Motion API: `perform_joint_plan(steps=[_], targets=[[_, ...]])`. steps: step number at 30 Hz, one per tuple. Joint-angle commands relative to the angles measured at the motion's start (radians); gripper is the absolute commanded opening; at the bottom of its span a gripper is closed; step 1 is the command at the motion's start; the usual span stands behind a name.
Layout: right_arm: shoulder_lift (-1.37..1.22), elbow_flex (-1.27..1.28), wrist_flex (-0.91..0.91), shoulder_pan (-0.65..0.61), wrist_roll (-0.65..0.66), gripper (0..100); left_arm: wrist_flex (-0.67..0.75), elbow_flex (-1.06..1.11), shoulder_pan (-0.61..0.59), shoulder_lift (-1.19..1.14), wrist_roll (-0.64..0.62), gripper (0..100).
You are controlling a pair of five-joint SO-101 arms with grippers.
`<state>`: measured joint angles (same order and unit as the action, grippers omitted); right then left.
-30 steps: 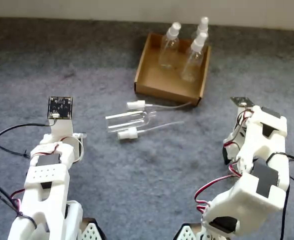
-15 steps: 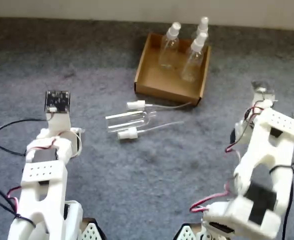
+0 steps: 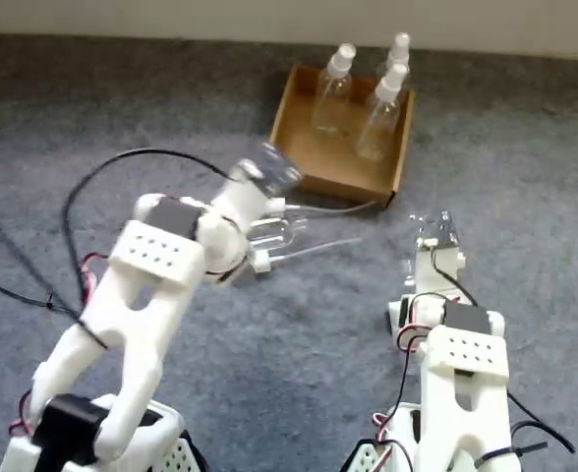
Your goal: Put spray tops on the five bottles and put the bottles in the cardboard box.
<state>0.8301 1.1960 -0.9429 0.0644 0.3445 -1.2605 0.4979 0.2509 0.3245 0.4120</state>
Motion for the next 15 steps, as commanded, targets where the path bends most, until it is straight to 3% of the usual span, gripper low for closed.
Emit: perform_joint_plan(steps=[1, 4, 15], targets=[[0.025, 0.008, 0.062, -0.007, -0.015, 0.3, -0.005, -0.051, 0.027, -0.082, 0.267, 19], [0.025, 0.01, 0.099, -0.007, -0.078, 0.3, 0.049, -0.056, 0.035, -0.122, 0.305, 19], [0.028, 0.096, 0.157, -0.01, -0.075, 0.3, 0.33, -0.059, 0.054, -0.387, 0.333, 19]])
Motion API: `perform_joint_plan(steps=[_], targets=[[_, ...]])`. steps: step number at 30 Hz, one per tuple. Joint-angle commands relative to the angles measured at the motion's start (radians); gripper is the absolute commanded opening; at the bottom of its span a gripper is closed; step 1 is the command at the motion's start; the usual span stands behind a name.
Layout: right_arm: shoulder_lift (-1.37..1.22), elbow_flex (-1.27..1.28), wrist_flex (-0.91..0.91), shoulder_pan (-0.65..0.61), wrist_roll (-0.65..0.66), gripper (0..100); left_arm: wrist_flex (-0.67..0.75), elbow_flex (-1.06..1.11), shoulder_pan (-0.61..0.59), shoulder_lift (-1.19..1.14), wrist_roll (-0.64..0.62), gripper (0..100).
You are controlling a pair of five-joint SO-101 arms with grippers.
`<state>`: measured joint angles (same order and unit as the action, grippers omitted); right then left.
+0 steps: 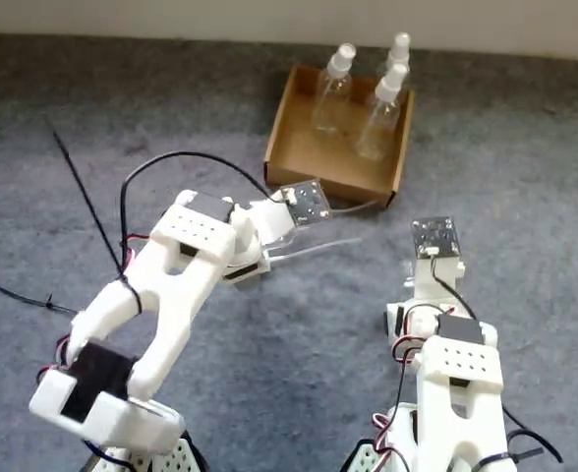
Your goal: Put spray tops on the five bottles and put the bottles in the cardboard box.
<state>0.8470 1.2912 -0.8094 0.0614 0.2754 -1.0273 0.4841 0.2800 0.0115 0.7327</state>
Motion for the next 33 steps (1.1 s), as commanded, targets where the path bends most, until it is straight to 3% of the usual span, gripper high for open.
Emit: perform_joint_plan(steps=[1, 10, 13, 15, 21, 29, 33], targets=[[0.013, 0.001, 0.024, -0.007, -0.006, 0.3, 0.121, -0.045, 0.024, -0.094, 0.012, 19], [0.01, 0.005, 0.024, -0.01, -0.006, 0.3, 0.173, -0.038, -0.007, -0.156, 0.012, 18], [0.016, 0.027, 0.025, -0.01, -0.006, 0.3, 0.163, -0.035, -0.015, -0.147, 0.017, 8], [0.016, 0.028, 0.025, -0.01, -0.006, 0.3, 0.091, -0.05, -0.021, -0.145, 0.017, 0], [0.012, 0.028, 0.025, -0.01, -0.006, 0.3, -0.133, -0.084, -0.019, -0.068, 0.02, 0], [0.016, 0.025, 0.021, -0.01, 0.063, 0.3, -0.408, 0.01, -0.039, 0.423, 0.021, 0], [0.016, -0.044, -0.077, -0.062, 0.072, 0.3, -0.562, -0.036, -0.171, 0.65, 0.163, 0]])
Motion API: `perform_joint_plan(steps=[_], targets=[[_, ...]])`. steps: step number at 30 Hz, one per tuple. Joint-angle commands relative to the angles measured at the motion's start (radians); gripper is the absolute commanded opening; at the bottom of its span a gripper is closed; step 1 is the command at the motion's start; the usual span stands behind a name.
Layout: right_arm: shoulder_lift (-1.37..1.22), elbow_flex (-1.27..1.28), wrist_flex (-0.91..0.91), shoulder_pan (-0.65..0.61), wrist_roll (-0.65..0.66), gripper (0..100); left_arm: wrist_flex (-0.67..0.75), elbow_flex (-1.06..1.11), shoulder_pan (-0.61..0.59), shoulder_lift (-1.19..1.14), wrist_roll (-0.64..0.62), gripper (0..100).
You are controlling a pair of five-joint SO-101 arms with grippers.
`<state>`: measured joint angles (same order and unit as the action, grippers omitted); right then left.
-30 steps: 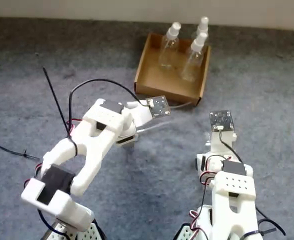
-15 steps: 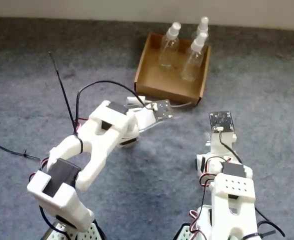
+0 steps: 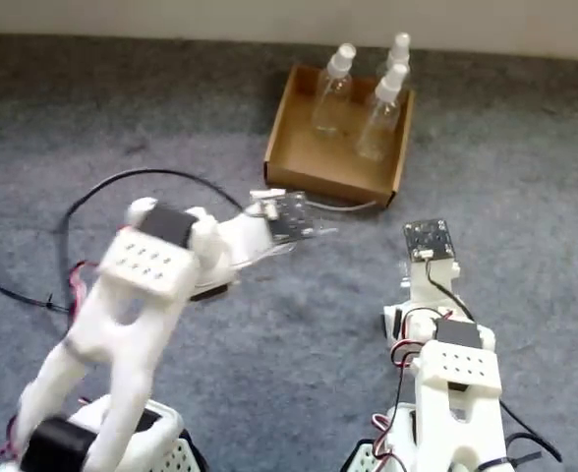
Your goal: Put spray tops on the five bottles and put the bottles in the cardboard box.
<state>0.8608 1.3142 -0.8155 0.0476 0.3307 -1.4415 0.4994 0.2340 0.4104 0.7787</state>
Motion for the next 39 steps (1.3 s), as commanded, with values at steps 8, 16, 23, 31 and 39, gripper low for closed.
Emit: perform_joint_plan(steps=[8, 16, 23, 31, 39], targets=[[-0.101, -0.558, -0.377, -0.298, 0.075, 0.3, -0.292, -0.326, -0.55, 0.303, 0.446, 0], [0.048, -0.354, -0.058, -0.46, 0.189, 0.3, -0.298, -0.372, -0.676, 0.305, 0.612, 0], [0.4, 0.058, 0.17, -0.427, 0.486, 0.3, -0.293, -0.427, -0.556, 0.303, 0.641, 0], [0.487, 0.067, 0.064, -0.415, 0.511, 0.3, -0.305, -0.384, -0.398, 0.303, 0.641, 0], [0.486, 0.01, -0.065, -0.378, 0.519, 0.3, -0.305, -0.222, -0.312, 0.303, 0.724, 0]])
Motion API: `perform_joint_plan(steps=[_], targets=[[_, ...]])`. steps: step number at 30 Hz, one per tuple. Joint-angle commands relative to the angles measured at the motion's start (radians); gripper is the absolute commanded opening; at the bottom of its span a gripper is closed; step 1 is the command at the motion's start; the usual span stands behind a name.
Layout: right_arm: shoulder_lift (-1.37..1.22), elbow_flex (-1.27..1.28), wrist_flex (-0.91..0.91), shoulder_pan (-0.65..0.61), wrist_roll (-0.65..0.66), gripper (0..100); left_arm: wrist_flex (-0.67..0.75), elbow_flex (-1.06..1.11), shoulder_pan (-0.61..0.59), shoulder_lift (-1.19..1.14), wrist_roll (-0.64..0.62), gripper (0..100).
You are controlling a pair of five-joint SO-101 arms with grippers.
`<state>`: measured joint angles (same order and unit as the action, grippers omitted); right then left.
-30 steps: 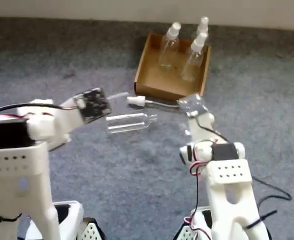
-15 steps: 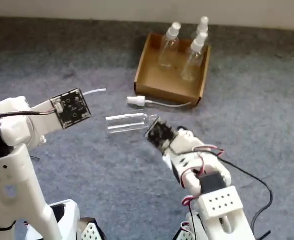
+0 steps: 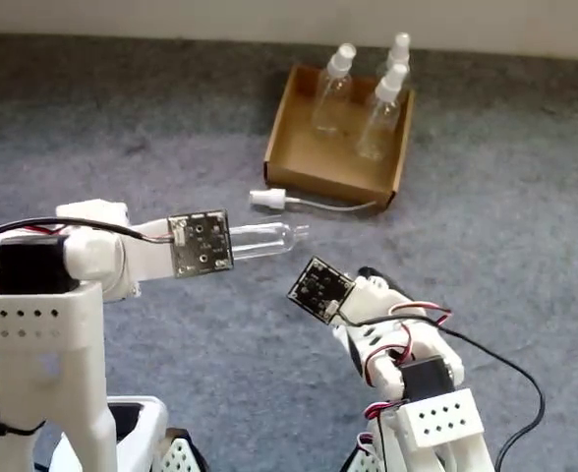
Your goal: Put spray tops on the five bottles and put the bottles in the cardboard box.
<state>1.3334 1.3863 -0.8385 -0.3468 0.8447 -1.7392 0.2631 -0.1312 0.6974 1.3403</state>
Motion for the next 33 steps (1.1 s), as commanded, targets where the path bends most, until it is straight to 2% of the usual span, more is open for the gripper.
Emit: perform_joint_plan(steps=[1, 11, 15, 21, 27, 33], targets=[[0.013, -0.07, -0.065, 0.016, 0.005, 0.3, -0.008, 0.015, 0.059, 0.016, 0.167, 0], [0.016, -0.077, -0.176, 0.012, 0.009, 0.3, -0.006, 0.136, 0.202, 0.016, 0.181, 0], [0.018, -0.077, -0.223, 0.018, 0.066, 0.3, -0.006, 0.153, 0.205, 0.016, 0.186, 0], [0.019, -0.104, -0.263, 0.054, 0.074, 0.3, 0.0, 0.268, 0.211, 0.016, 0.187, 0], [0.019, -0.249, -0.44, -0.033, 0.068, 0.3, 0.002, 0.295, 0.213, 0.016, 0.183, 0], [0.019, -0.282, -0.495, -0.05, 0.068, 0.3, 0.002, 0.3, 0.213, 0.016, 0.181, 0]])
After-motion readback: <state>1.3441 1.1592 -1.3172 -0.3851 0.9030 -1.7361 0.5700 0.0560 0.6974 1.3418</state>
